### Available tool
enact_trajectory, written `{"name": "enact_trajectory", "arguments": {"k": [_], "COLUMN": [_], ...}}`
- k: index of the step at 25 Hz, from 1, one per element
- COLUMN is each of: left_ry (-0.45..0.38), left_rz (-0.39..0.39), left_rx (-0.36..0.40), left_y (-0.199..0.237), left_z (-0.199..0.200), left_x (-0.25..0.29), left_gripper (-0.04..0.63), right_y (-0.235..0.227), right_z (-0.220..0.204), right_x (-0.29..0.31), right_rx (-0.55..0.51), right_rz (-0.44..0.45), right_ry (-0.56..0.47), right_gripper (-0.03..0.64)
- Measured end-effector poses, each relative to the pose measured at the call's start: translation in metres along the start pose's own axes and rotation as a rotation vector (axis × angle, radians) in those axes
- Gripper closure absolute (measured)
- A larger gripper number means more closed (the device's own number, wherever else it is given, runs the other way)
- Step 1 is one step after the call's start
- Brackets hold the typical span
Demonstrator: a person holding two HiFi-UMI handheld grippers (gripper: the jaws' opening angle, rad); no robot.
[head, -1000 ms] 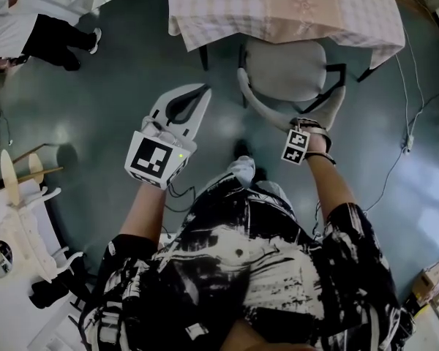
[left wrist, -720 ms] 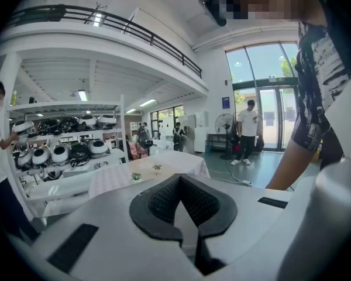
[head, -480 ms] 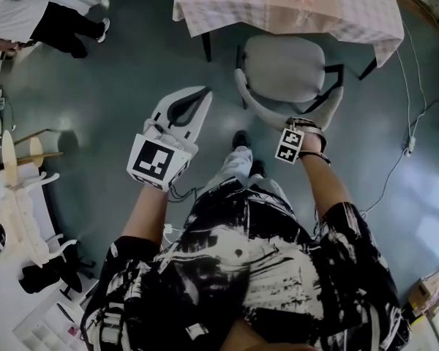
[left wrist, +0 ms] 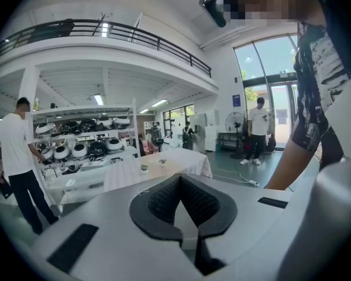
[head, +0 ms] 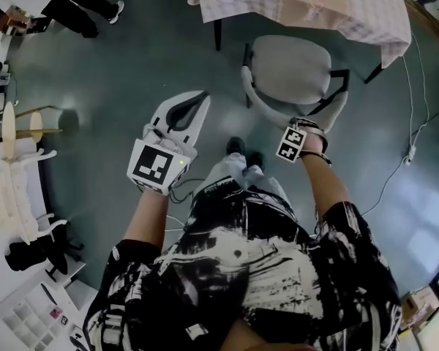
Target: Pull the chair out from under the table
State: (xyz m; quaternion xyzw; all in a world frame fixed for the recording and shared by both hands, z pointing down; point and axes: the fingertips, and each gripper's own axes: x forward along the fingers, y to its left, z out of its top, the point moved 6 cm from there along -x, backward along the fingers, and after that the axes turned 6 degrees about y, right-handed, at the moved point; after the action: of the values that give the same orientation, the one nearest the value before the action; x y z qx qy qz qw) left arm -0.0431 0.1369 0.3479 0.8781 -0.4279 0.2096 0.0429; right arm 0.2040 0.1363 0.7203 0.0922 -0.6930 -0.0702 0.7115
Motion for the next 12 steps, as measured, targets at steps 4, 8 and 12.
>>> {"name": "enact_trajectory", "arguments": {"k": [4, 8, 12], "left_ry": [0.005, 0.001, 0.003], "left_rz": [0.007, -0.013, -0.038], "left_rx": [-0.001, 0.007, 0.010], "left_y": [-0.002, -0.003, -0.002], "left_z": [-0.004, -0.010, -0.014], "left_x": [-0.021, -0.032, -0.042], "left_gripper": [0.595, 0.595, 0.595], "right_y": [0.019, 0.035, 0.052], "right_z": [0.006, 0.008, 0.008], "right_x": [-0.006, -0.008, -0.015], "right_rx": [0.020, 0.036, 0.053], "right_rz": [0.004, 0.006, 0.007], "right_ry": [0.003, 0.008, 0.012], "right_gripper": [0.566, 0.566, 0.566]}}
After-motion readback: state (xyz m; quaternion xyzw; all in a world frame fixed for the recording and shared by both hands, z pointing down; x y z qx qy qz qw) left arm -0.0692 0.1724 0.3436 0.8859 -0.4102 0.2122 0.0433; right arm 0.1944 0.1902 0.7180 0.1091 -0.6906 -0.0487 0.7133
